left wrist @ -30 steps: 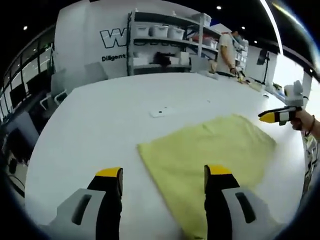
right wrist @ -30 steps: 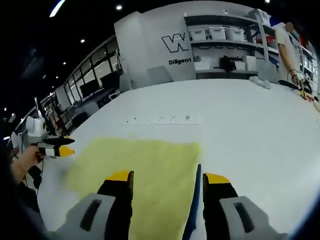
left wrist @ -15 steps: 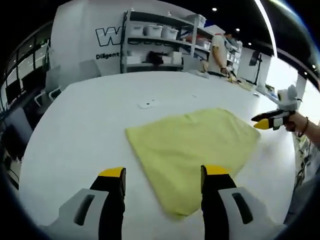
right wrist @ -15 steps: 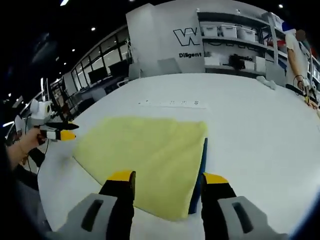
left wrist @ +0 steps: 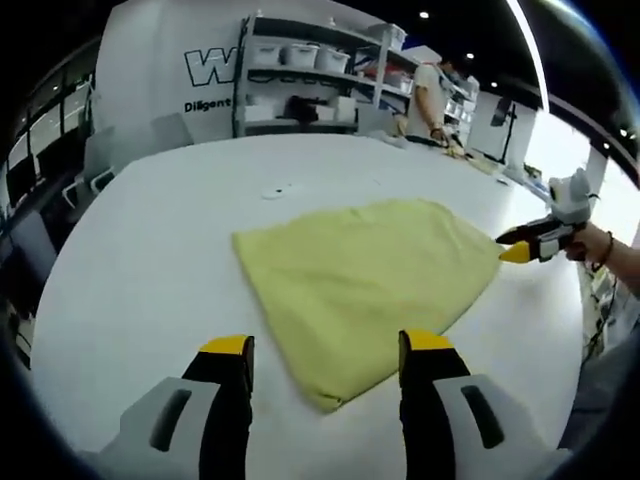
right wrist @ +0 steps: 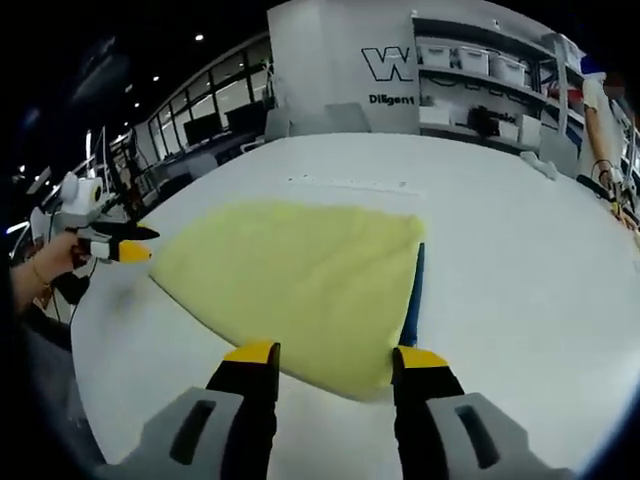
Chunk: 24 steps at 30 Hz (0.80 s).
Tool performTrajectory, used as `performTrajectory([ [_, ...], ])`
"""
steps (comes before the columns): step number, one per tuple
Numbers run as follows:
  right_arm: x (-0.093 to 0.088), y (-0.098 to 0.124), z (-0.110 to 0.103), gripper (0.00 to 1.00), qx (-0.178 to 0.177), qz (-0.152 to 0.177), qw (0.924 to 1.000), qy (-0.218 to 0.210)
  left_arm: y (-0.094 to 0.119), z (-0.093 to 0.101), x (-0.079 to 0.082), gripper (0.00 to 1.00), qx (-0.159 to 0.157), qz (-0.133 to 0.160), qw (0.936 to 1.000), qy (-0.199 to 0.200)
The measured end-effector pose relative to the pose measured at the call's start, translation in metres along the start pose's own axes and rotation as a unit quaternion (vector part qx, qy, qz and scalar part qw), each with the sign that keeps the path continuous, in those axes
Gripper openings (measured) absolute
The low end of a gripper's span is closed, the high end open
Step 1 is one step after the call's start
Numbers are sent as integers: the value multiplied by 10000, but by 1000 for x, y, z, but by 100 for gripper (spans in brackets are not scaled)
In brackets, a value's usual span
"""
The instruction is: Fold the garment on the visible template until the final outline fits inside the template.
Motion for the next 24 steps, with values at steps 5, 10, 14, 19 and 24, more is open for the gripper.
performTrajectory([
  [5, -5, 3, 1, 37, -79, -20, 10000, 4, 5, 3, -13, 55, -106, -126, 9999, -39],
  [10, -8, 9, 4, 32, -128, 38, 9999, -79, 9, 2, -21, 51, -71, -198, 9998, -1],
  [14, -10, 13, 11, 27, -188, 79, 9996, -202, 10, 2, -29, 48, -91, -262, 9996, 62],
  [19, -14, 15, 13, 21, -208, 69, 9995, -246, 10, 0, -36, 40, -49, -359, 9993, 103],
  [24, -19, 17, 18, 19, -294, 39, 9992, -275, 10, -4, -38, 28, 5, -409, 9992, 29],
])
Point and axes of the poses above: the point that each gripper's makers call its tool centre point, and the gripper's own axes: y roughly backward along the fingers, z roughly to its right, x roughly out of its top, the point moved 1 cm from there along y, roughly backward along the fingers, and after that the axes turned 4 degrees about z, right-handed, at the moved point
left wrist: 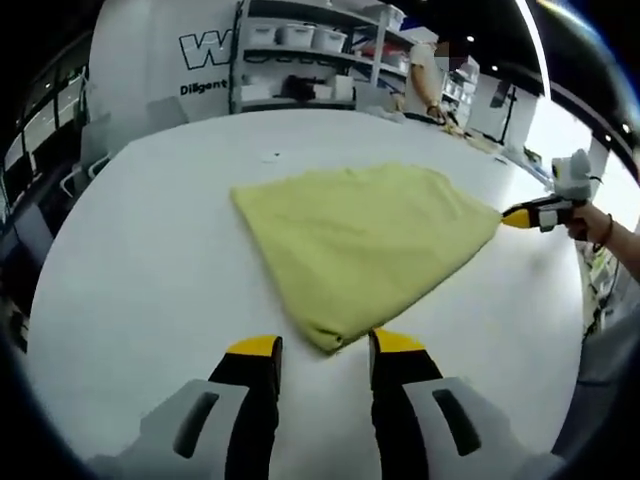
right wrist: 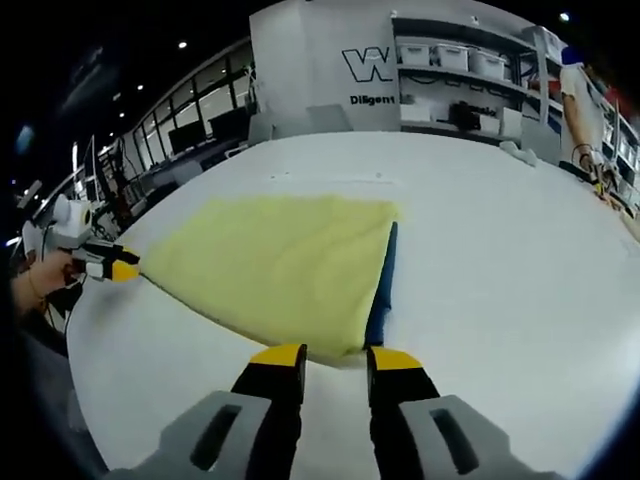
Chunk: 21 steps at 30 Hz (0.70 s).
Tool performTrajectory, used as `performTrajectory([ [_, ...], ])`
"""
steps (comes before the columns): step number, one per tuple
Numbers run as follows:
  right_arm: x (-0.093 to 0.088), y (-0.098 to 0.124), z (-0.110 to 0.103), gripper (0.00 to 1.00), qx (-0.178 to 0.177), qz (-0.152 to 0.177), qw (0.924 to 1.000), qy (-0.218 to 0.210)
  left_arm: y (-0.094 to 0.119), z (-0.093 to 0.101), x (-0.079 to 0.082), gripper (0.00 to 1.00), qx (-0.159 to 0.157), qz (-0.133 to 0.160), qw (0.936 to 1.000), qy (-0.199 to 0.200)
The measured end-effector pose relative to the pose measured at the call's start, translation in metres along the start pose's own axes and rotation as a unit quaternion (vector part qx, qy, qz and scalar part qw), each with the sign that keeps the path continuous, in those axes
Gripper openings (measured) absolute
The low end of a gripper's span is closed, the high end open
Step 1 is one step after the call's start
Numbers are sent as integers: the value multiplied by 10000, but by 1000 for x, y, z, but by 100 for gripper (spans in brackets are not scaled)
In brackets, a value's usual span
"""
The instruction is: Fold the garment on the visible template until the final outline fits inside the template.
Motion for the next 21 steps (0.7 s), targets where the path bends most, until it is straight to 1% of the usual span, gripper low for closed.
performTrajectory([
  [2, -1, 1, 1, 19, -25, 0, 10000, -5, -1, -2, -2, 22, 9, -20, 10000, 27],
  [3, -2, 1, 3, 18, -60, 6, 10000, 7, -2, -3, -4, 21, -3, -56, 10000, 60],
  [5, -2, 1, 3, 17, -59, 6, 10000, 23, -3, -3, -4, 18, -3, -38, 10000, 68],
  [8, -6, -3, 6, 15, -63, -76, 9999, 113, -3, -2, -4, 11, -57, -22, 10000, 20],
  [11, -5, -2, 6, 15, -87, -56, 9999, 121, -3, 2, -7, 5, -116, -70, 9999, -73],
  [13, -5, -3, 6, 13, -68, -27, 9999, 113, -3, 2, -7, 4, -129, -35, 9998, -131],
  [17, -5, -6, 4, 9, -8, -16, 9999, 107, -3, 1, -8, 3, -158, -54, 9997, -149],
  [21, -5, -6, -1, 2, 89, -33, 9996, 265, -2, 0, -6, 1, -202, -29, 9994, -275],
])
Point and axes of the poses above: the point that each gripper's makers call its tool centre point, and the gripper's own axes: y roughly backward along the fingers, z roughly to its right, x roughly out of its top, the point moved 1 cm from there along y, roughly backward along the fingers, and after that the axes turned 4 degrees about z, right-handed, at the moved point
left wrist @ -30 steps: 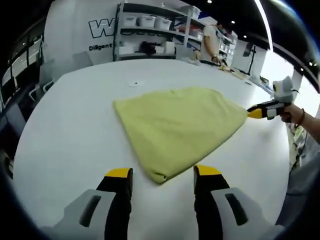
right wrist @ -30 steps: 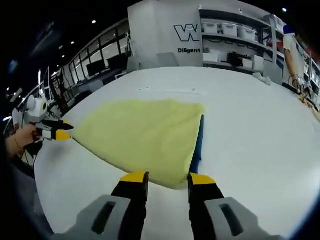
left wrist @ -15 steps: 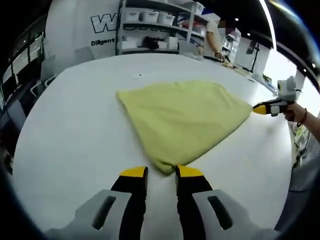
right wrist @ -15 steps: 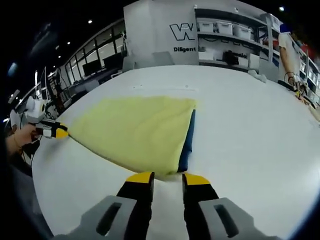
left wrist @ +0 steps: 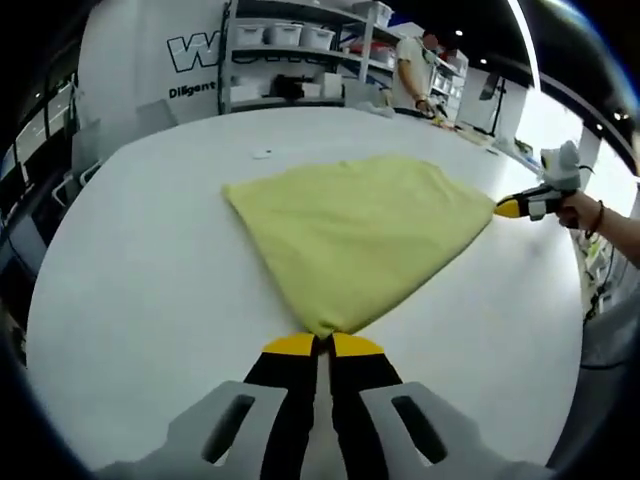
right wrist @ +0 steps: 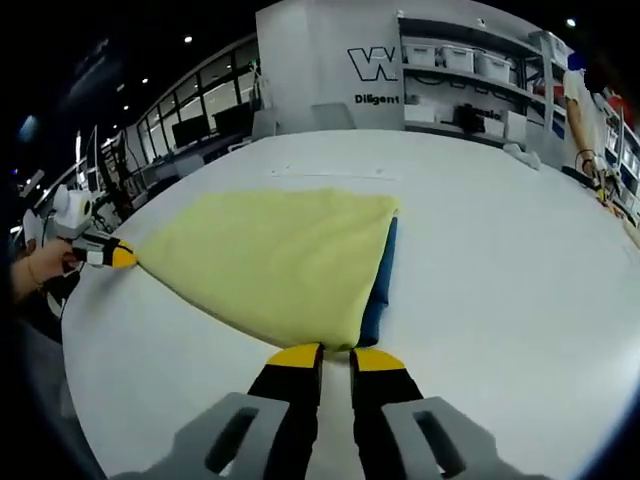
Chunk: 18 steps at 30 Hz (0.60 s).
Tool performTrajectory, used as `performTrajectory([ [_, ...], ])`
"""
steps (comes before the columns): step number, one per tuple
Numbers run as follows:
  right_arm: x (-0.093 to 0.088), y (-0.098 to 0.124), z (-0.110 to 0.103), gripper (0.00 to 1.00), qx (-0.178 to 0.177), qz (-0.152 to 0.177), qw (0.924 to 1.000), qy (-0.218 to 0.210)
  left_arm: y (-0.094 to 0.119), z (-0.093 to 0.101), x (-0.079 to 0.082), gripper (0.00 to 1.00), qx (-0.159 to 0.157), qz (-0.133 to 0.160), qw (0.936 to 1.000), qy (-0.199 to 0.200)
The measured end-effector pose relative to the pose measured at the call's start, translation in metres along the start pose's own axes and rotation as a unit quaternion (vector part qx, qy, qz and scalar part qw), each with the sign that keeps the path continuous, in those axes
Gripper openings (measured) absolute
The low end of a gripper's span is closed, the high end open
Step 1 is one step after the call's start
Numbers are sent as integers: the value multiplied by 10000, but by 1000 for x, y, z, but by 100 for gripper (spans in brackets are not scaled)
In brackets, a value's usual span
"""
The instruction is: Fold the garment on the visible template until the final outline fits inside the template.
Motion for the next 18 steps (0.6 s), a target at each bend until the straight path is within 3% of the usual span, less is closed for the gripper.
performTrajectory([
  [12, 1, 5, 10, 0, -108, 56, 9999, 68, 2, 0, 2, 0, -43, 0, 9999, -166],
  [18, 4, 3, 5, 0, 1, 127, 9999, 90, 2, 1, 3, 0, -81, -5, 9998, -176],
])
Point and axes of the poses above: the point that each gripper's makers call its tool centre point, and the gripper's own axes: y roughly backward along the fingers, z roughly to its right, x roughly out of its top, the point moved 1 cm from there along y, roughly backward along the fingers, and after that the axes turned 4 degrees about z, right-handed, at the moved point
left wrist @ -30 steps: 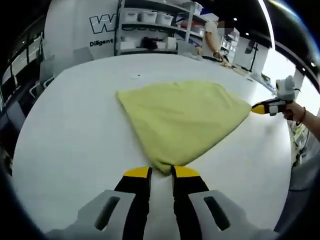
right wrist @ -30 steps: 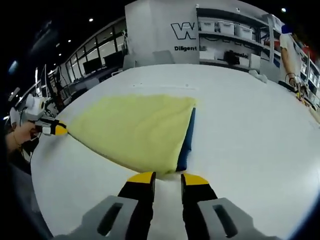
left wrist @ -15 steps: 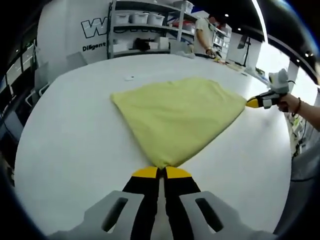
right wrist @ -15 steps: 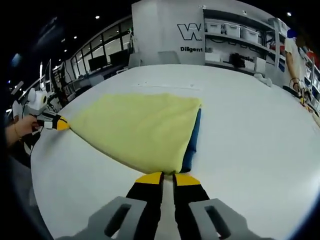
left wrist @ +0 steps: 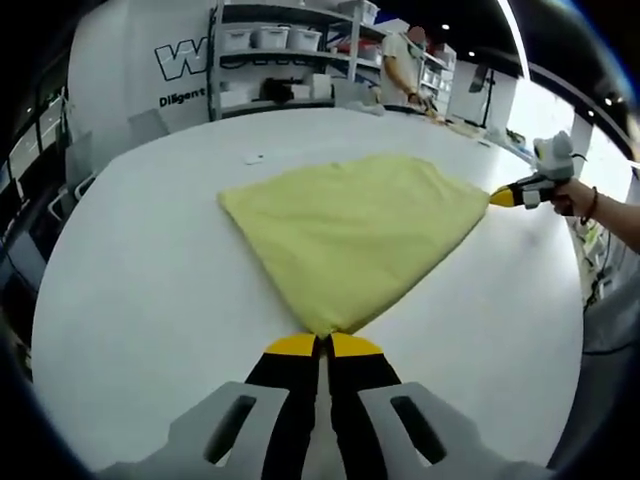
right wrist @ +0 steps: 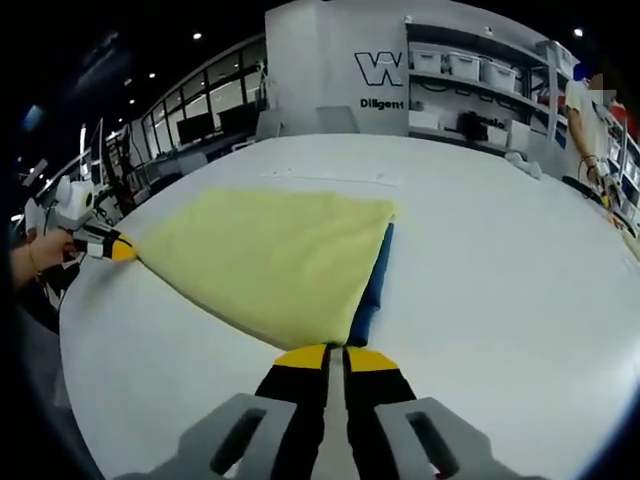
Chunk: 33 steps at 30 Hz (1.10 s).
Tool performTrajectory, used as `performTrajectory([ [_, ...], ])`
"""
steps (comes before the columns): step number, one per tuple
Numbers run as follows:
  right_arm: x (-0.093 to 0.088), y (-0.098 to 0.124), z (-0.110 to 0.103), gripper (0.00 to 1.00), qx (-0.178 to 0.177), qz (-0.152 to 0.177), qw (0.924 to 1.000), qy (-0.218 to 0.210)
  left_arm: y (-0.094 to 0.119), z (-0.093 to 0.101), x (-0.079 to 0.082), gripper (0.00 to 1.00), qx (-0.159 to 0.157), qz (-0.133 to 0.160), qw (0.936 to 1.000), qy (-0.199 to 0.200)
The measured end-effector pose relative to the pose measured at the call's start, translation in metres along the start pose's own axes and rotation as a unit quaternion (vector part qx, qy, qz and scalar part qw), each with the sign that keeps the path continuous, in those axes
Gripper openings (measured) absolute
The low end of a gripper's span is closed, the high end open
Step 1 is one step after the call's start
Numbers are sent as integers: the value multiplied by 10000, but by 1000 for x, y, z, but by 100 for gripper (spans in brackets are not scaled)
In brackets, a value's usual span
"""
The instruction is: Fold the garment on the visible template until the final outline fits inside the template.
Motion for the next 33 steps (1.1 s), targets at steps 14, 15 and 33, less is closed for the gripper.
performTrajectory([
  [14, -1, -5, 2, 0, 122, -45, 9994, 312, 1, 1, 4, 0, -52, 52, 9998, -187],
  [15, -1, -4, 3, 0, 112, -34, 9993, 344, 2, 1, 4, 0, -51, 47, 9998, -209],
  [33, -1, 4, 2, 0, 162, 50, 9998, 60, 4, -3, 1, 0, -89, -12, 9979, -647],
])
Point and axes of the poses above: the point that each gripper's makers call its tool centre point, and the gripper's own axes: y roughly backward along the fingers, z roughly to its right, x roughly out of its top, the point moved 1 cm from there along y, roughly backward along the fingers, and after that the axes turned 4 degrees about z, right-handed, at the moved point
